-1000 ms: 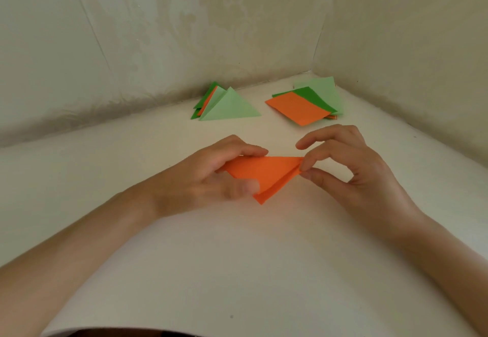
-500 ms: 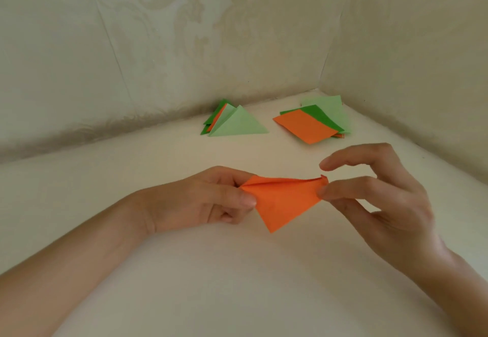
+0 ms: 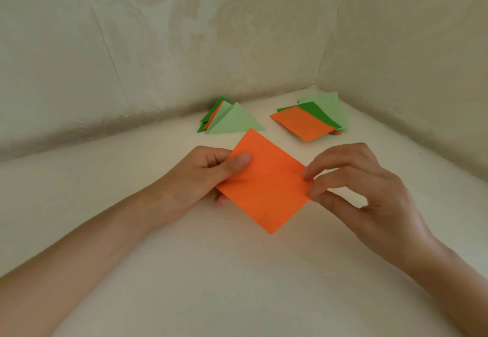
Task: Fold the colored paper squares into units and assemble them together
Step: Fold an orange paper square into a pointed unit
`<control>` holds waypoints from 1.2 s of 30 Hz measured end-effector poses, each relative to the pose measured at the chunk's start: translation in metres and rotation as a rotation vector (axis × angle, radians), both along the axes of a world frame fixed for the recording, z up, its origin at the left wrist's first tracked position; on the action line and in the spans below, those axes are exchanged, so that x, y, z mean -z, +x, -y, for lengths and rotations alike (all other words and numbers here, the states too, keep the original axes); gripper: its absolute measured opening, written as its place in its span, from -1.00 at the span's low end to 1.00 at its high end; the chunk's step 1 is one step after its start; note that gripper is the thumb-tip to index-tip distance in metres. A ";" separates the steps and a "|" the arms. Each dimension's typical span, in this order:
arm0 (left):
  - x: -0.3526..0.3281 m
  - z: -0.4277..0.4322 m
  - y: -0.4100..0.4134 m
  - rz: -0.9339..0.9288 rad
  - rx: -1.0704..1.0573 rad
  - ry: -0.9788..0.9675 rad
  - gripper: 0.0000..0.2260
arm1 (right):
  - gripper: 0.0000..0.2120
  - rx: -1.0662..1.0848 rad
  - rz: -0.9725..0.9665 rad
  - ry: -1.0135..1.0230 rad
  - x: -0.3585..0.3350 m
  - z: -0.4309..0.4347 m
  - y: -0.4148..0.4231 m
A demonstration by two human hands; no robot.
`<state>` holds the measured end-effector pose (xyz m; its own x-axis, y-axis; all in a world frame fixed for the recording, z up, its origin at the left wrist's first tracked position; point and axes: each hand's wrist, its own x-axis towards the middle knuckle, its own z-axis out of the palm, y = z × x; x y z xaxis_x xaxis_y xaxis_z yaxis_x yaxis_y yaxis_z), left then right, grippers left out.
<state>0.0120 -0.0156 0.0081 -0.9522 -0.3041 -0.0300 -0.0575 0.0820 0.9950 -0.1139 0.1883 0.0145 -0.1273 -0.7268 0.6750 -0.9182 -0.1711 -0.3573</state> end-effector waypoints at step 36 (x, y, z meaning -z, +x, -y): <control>0.006 -0.034 0.009 -0.677 0.185 -1.235 -0.81 | -0.90 0.457 0.998 0.176 0.006 0.018 0.004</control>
<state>0.0213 0.0185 0.0021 -0.7039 0.3294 0.6293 0.5007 0.8585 0.1106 -0.1094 0.1707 0.0086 -0.8361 -0.5484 0.0122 -0.1684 0.2354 -0.9572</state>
